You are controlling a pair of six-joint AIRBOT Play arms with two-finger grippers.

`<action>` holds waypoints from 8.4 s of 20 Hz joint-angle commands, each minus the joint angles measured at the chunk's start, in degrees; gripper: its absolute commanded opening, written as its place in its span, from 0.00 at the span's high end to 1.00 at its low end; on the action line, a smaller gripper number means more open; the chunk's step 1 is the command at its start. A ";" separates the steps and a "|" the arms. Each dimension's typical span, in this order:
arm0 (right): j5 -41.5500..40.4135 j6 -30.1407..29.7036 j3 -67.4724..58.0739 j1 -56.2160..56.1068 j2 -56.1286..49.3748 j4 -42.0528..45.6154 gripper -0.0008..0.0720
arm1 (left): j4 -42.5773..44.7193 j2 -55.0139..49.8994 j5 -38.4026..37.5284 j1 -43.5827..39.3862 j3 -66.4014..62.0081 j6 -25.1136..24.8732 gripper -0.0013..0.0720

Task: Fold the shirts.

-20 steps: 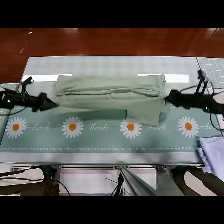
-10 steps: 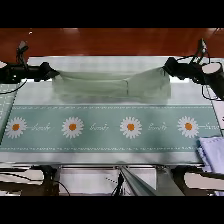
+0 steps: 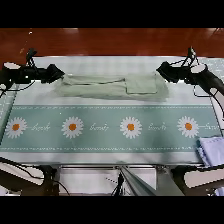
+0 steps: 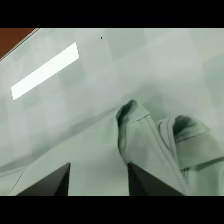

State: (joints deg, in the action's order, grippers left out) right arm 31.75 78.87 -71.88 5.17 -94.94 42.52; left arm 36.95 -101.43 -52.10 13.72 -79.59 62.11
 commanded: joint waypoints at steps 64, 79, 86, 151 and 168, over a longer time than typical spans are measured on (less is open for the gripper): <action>45.55 25.53 -0.44 -21.77 44.19 43.89 0.97 | -7.15 2.62 -0.09 -55.32 8.04 7.96 0.95; 25.73 18.93 -0.44 -21.97 30.73 22.08 0.97 | -2.21 29.11 -3.28 -13.66 7.58 4.61 0.95; 8.50 17.14 -0.44 -36.94 15.74 17.46 0.97 | -2.21 42.38 -12.39 7.56 7.61 5.55 0.95; 41.79 6.69 11.74 20.79 45.83 4.48 0.97 | 5.11 39.95 -15.58 1.60 10.93 5.64 0.94; 70.99 10.54 -0.55 66.18 52.04 59.98 0.97 | 5.03 35.98 -1.77 -2.43 10.91 2.86 0.94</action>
State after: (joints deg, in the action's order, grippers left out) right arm 101.14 88.07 -72.25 69.89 -43.55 90.39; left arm 41.98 -65.41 -56.53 11.44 -68.69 65.41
